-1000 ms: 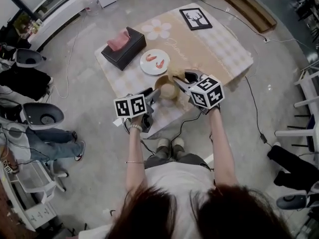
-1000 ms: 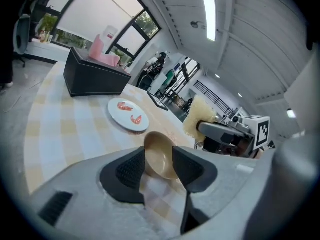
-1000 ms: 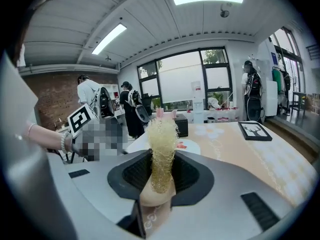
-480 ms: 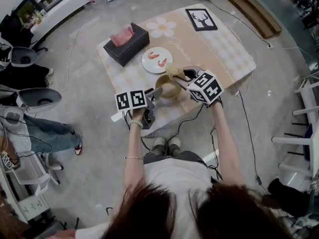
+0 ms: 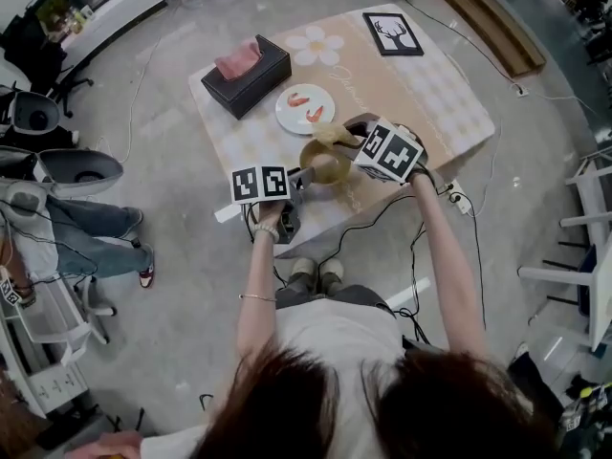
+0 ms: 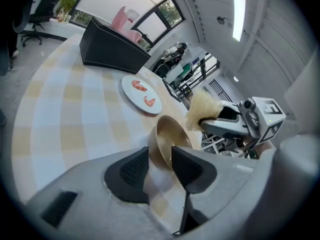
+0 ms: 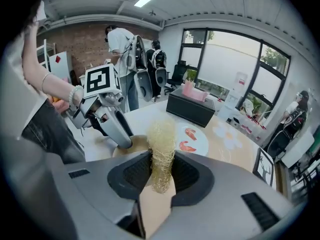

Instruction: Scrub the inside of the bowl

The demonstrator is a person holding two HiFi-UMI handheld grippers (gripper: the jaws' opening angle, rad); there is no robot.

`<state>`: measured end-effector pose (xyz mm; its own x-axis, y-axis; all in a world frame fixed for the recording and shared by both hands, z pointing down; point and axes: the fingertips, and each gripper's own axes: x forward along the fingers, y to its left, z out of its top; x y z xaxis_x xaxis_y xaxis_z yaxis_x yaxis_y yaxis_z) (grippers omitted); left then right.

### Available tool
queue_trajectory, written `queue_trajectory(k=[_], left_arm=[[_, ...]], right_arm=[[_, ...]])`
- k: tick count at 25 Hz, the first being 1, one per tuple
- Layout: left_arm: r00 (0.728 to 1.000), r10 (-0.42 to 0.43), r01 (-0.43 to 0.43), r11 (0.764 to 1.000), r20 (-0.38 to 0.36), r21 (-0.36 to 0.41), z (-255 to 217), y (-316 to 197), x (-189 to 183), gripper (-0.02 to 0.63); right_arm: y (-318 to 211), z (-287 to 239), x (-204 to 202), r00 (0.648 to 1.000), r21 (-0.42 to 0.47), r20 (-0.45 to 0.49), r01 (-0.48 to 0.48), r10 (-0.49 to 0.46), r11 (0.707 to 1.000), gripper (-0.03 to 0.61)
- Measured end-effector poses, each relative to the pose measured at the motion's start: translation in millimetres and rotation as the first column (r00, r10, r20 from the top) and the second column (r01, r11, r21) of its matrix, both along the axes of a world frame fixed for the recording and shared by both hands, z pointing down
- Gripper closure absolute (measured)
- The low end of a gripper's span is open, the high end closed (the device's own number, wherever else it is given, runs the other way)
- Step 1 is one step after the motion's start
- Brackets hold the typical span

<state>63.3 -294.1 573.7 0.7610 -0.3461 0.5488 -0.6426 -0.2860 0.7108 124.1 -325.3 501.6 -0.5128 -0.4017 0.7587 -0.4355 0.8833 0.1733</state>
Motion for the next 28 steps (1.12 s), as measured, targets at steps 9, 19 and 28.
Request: queue_trajectory(k=[9,19,28], left_arm=[[1.000,-0.020,0.020,1.000,0.021,-0.021,4.2,0.8,4.0,0.494],[0.998,-0.051,0.052,0.998,0.033,-0.035,3.4,-3.4,1.3,0.512],[0.997,-0.073,0.074,0.997,0.040,-0.035,5.4,-4.6,-1.0,0.515]], right_arm=[[4.5,11.8,-6.8,0.946,-0.013,-0.235,0.228,-0.225,0.973,0.483],[-0.6,20.2,-12.1,0.701,-0.082,-0.543,0.504,-0.462,0.860,0.483],[-5.7,31.4,-21.8,0.524,-0.141,-0.666,0.609,-0.530,0.780,0.483]])
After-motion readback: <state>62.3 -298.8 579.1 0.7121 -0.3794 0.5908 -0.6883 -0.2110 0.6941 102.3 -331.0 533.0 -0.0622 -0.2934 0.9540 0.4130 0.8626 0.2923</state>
